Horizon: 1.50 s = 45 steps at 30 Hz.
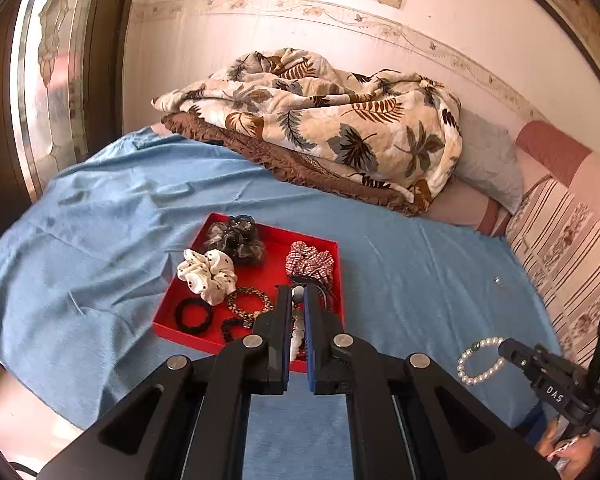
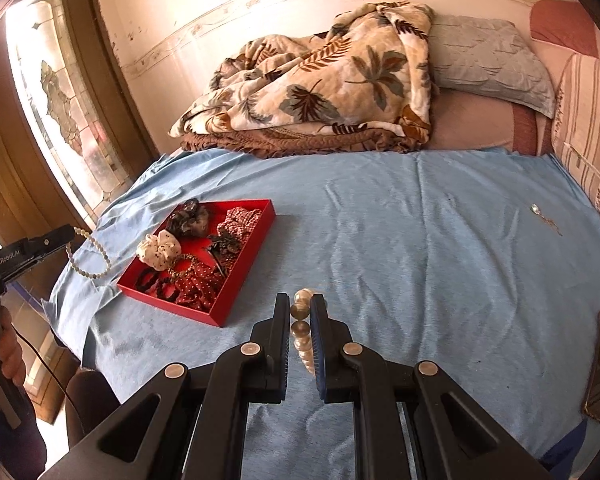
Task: Organize jewelry
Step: 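Carry both bracelets toward the red tray, then lower both bracelets into the tray and open both tools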
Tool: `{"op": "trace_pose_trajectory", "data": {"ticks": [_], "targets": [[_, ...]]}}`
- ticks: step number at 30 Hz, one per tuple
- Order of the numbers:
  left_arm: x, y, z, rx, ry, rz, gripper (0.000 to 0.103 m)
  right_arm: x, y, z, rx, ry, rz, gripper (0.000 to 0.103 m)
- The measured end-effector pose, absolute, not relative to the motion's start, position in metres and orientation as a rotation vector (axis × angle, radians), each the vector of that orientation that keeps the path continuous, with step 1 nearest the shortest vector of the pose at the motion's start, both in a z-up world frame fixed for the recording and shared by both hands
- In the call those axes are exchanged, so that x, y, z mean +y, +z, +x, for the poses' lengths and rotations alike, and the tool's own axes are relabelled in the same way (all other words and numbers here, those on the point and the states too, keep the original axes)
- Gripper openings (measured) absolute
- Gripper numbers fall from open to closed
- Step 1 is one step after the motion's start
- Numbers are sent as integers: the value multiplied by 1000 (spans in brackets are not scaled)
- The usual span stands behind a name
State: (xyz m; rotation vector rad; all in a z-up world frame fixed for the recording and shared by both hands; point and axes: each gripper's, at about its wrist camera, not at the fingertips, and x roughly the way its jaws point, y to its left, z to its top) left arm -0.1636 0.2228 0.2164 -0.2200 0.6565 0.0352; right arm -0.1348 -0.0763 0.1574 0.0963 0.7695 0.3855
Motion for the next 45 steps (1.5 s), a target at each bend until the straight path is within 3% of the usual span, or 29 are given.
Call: {"op": "trace_pose_trajectory", "data": {"ticks": [14,45], "targets": [[190,207,-158,687,101,-48,5,-47,151,-130,803,422,40,11],[223,160,-131,810,142,-101,5,8,160,-94,825,485,-33,11]]}}
